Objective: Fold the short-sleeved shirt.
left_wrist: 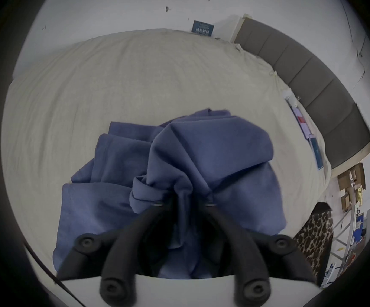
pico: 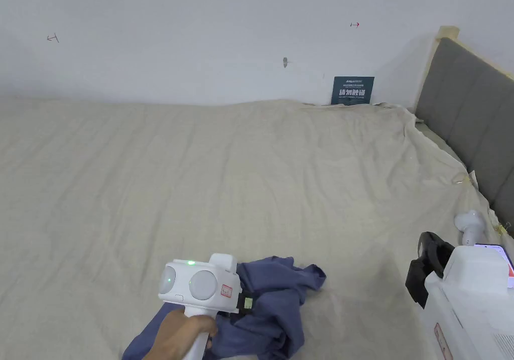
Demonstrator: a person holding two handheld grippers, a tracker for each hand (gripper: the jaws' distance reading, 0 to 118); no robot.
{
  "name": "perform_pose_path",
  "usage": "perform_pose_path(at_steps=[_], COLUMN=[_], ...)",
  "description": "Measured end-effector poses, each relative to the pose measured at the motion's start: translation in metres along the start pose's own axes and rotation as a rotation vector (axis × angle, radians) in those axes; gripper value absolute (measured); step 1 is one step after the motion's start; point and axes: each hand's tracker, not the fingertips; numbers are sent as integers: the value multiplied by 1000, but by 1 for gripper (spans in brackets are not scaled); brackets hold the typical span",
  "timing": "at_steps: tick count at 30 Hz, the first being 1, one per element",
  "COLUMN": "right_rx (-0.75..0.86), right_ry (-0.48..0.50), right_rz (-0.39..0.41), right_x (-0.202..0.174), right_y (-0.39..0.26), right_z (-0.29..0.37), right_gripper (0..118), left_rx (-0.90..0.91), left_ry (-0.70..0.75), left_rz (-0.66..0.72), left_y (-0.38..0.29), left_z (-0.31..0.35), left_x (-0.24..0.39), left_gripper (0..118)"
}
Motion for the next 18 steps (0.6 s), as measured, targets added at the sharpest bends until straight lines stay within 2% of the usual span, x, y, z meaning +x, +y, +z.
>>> perform_pose_path(at_steps=[1,3,4,14,18], right_rx=[2,8,10,62,82], right_ry=[3,8,10,29,35], right_rz=[2,4,4,14,16], right_x=[-1,1,0,-2,-4], right_y=[1,2,4,20,27], right_z=[1,-1,-1,-4,-2], right_gripper=[0,0,0,0,0], left_rx=[13,72,114,506,710], left_ry=[-3,10,18,38,169], left_rz=[11,11,3,-54,-42], left_y=[1,5,6,14,4], left_z=[6,24,33,161,197], left_x=[0,1,0,-1,-8], left_gripper=[68,102,115,116,115])
